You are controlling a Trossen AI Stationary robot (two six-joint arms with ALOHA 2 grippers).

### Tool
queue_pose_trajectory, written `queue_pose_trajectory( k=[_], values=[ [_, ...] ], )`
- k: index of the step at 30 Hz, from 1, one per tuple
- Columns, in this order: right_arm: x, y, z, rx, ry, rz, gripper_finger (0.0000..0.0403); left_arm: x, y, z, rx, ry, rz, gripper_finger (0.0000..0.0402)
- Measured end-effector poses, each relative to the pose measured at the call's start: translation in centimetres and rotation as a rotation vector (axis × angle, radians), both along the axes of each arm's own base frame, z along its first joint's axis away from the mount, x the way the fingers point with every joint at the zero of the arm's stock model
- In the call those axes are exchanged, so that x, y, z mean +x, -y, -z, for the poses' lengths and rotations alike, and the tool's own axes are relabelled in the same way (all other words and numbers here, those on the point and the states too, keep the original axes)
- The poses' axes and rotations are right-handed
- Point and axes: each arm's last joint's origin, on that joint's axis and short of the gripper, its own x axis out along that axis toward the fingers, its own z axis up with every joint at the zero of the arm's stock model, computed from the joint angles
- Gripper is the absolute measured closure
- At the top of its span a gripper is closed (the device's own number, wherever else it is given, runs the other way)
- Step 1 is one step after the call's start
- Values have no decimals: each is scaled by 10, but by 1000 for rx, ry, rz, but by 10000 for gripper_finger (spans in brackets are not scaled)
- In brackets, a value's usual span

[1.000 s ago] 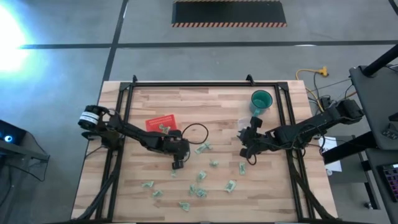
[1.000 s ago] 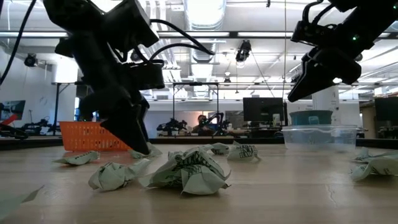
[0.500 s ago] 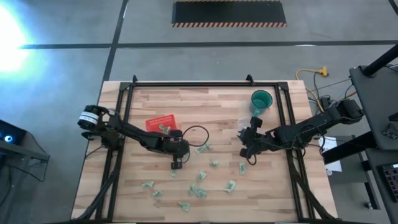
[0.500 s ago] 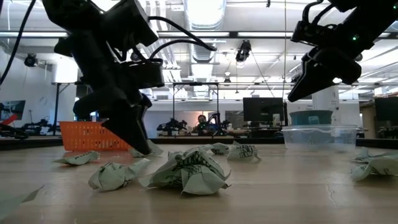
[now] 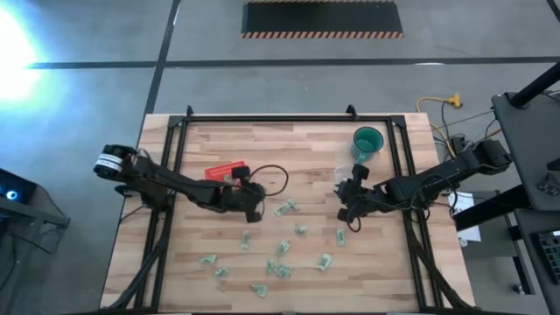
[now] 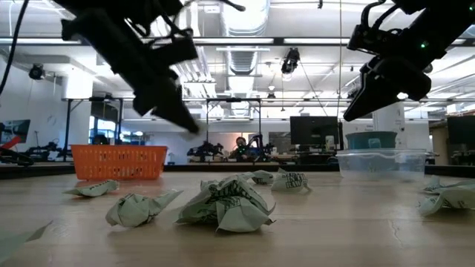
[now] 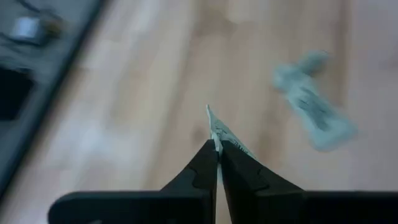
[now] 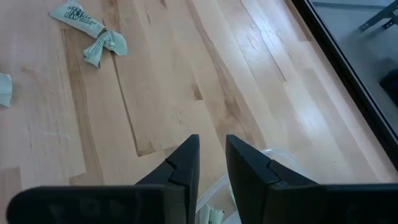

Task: Pick and place items into bin
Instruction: Put the stevia packet into the orange bin

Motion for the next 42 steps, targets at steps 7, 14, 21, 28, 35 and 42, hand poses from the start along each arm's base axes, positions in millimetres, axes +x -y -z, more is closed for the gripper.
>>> queue_pose_trajectory(
  k=[7,14,21,28,35,42],
  values=[
    [0,0,0,-1,-2,0,335,-21,-1,-20,152,53,-128,400],
    [0,0,0,1,0,2,335,-51,-8,-20,165,-53,-273,400],
    [0,0,0,2,4,2,335,-80,-16,-12,171,-147,-427,400],
    [1,0,-1,6,17,2,335,-91,-18,-3,139,-169,-437,400],
    [6,-3,-4,33,60,-42,335,-91,-16,-1,65,-194,-416,394],
    [13,-7,-9,70,114,-132,335,-91,-17,0,66,-197,-416,325]
  ],
)
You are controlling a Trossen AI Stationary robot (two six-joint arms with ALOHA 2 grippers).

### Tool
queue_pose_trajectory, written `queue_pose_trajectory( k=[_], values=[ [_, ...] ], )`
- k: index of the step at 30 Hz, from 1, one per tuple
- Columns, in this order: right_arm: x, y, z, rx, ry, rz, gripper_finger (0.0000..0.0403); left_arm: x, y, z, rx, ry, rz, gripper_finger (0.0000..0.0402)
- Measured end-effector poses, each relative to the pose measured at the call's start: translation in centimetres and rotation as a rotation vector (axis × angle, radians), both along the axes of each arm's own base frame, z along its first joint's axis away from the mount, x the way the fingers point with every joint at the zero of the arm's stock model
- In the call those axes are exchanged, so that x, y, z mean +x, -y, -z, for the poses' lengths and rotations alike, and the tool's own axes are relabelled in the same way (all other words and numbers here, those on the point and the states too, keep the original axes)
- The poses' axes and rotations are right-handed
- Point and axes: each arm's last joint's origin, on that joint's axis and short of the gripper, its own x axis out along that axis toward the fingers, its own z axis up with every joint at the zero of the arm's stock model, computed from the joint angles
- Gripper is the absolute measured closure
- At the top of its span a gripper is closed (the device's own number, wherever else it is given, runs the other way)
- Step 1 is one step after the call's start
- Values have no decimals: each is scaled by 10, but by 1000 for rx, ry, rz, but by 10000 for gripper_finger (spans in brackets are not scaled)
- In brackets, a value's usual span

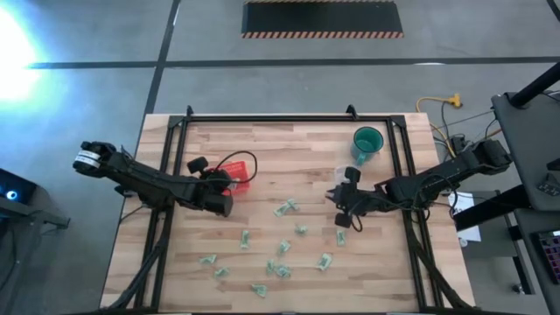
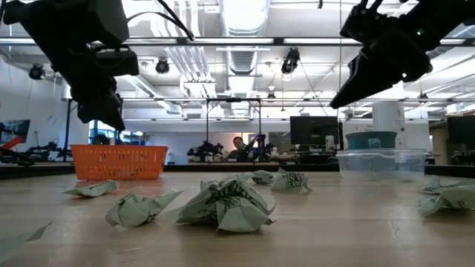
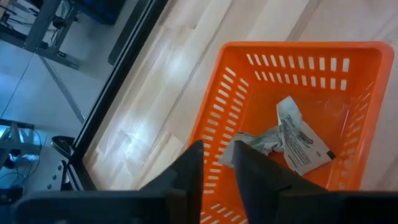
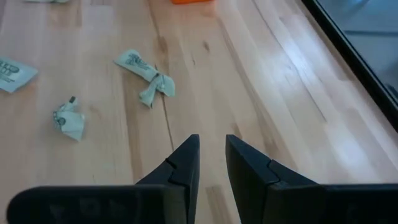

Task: Pick and place items into bin
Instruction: Put the stevia packet into the orange bin, then put the stevia packet into the transparent container

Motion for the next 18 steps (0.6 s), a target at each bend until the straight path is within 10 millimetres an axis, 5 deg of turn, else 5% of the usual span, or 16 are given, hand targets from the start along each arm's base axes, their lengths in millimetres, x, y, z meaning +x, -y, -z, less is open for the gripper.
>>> queue_pose_trajectory(
  k=[7,14,18],
  values=[
    [7,-3,-2,17,54,-67,335,0,0,0,-7,-4,2,272],
    [37,-16,13,-80,123,-342,335,1,2,-2,-41,-1,13,267],
    [54,-17,27,-106,100,-355,335,2,7,-5,-52,1,42,267]
  ],
)
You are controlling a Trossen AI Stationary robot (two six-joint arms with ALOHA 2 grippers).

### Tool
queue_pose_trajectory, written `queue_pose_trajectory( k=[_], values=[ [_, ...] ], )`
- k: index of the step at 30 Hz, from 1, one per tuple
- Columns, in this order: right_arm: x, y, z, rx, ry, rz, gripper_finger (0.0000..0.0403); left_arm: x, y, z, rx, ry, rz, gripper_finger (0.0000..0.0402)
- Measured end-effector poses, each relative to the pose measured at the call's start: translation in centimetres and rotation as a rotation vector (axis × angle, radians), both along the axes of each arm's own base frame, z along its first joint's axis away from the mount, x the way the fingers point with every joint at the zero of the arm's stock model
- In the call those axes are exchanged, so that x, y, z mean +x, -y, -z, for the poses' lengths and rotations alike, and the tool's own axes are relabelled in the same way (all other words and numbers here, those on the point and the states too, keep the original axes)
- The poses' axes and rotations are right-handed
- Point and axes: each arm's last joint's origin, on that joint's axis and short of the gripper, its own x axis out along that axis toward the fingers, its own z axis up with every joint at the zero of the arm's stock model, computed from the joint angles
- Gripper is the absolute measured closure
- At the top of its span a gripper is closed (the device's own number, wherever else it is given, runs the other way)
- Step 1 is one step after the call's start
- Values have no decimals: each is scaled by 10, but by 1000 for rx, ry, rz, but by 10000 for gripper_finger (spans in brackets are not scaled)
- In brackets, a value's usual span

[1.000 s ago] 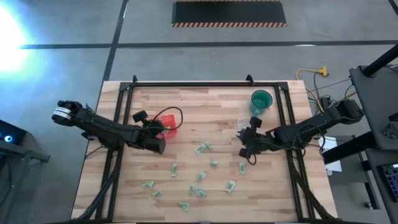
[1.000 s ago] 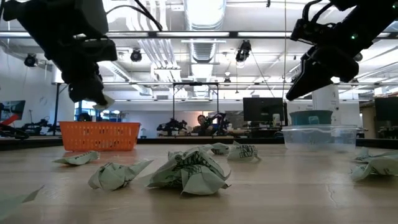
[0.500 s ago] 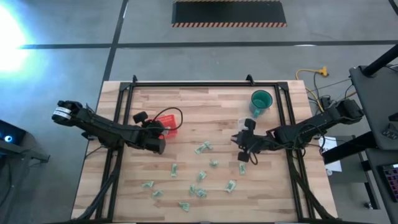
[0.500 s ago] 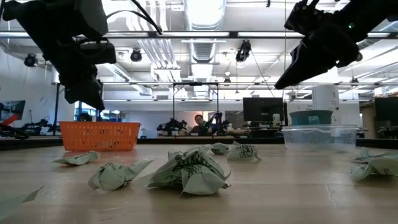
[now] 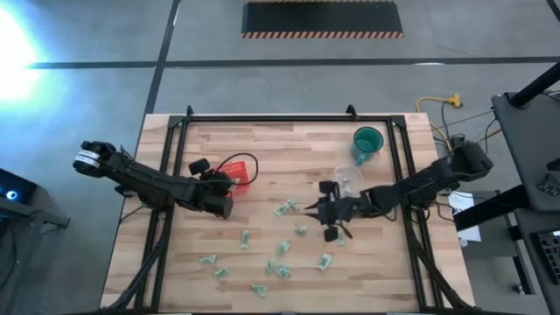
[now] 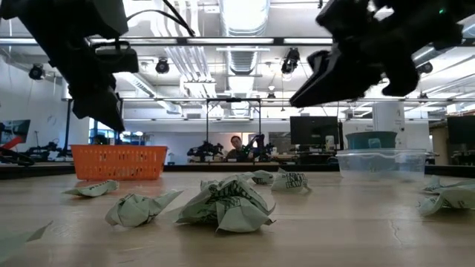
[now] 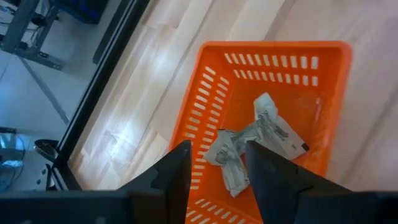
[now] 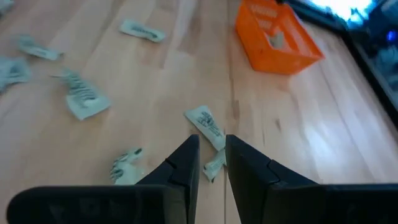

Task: Pick and place items into bin
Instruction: Put the stevia packet into the transparent container

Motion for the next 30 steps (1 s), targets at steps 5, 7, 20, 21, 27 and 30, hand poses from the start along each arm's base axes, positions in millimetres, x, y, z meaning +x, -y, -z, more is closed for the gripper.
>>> queue_pose_trajectory(
  k=[5,7,20,21,27,30],
  values=[
    [22,15,14,61,-40,120,335,3,8,-8,-9,29,34,267],
    [30,20,18,86,-49,163,335,4,11,-11,-12,40,50,267],
    [44,28,36,178,-170,229,268,8,32,-29,-29,92,150,267],
    [44,28,36,185,-168,234,261,8,33,-30,-30,93,154,267],
    [46,28,41,214,-176,258,222,9,34,-31,-32,98,160,267],
    [49,27,47,218,-195,268,208,9,34,-31,-31,97,160,267]
  ],
)
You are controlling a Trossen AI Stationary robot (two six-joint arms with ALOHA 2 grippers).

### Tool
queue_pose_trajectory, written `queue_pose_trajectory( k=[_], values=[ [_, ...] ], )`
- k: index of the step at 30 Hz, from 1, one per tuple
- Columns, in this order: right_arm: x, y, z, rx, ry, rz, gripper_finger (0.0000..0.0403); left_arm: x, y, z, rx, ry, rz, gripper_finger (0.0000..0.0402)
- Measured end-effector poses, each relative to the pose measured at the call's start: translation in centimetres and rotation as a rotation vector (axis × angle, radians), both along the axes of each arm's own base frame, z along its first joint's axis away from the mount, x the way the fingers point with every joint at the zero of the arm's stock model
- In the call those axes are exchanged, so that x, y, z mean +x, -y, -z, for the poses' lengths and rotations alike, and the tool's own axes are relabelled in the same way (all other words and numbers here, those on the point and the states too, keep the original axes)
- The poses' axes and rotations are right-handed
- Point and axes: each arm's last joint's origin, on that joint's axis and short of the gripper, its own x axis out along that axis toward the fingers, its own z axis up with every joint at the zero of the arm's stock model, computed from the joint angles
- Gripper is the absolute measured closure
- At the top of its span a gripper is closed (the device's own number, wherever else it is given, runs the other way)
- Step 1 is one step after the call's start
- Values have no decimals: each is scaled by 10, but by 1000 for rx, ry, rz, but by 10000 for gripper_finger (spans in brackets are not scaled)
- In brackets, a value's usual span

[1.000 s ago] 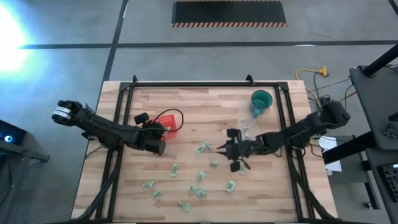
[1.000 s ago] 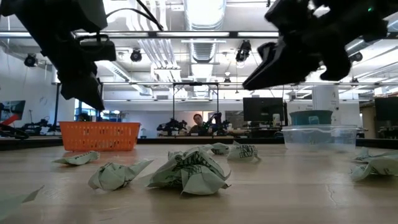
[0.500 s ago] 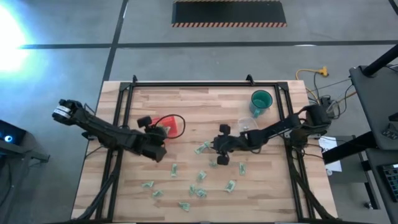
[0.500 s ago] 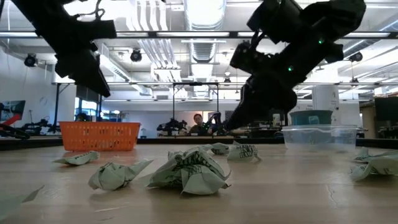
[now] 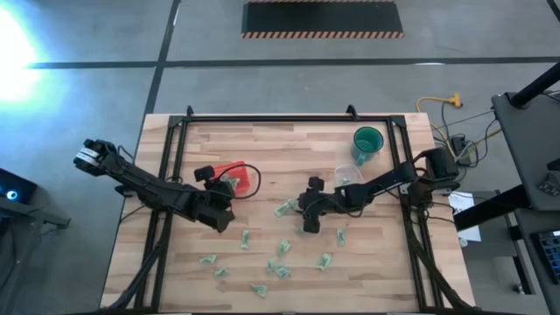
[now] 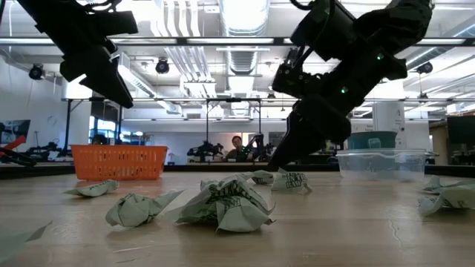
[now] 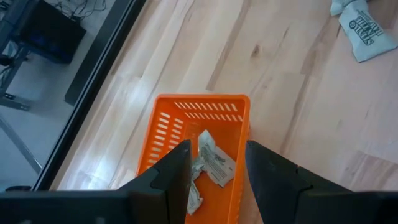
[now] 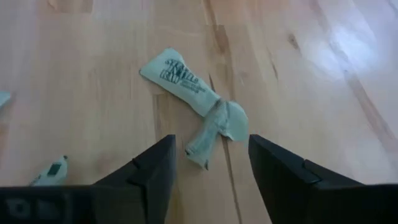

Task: Pick and place items into bin
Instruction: Put the stevia packet into the transparent container

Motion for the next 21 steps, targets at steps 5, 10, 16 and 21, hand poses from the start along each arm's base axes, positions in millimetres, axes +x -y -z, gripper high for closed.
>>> queue_pose_trajectory(
  k=[5,10,16,21],
  values=[
    [9,-1,6,-11,-17,-7,199,0,0,0,1,-2,1,267],
    [13,1,4,-9,-38,5,204,0,0,1,1,-3,1,267],
    [12,1,7,-1,-57,3,214,0,0,1,2,-3,1,267],
    [13,2,13,12,-75,-1,216,0,0,1,1,-2,1,267]
  ],
)
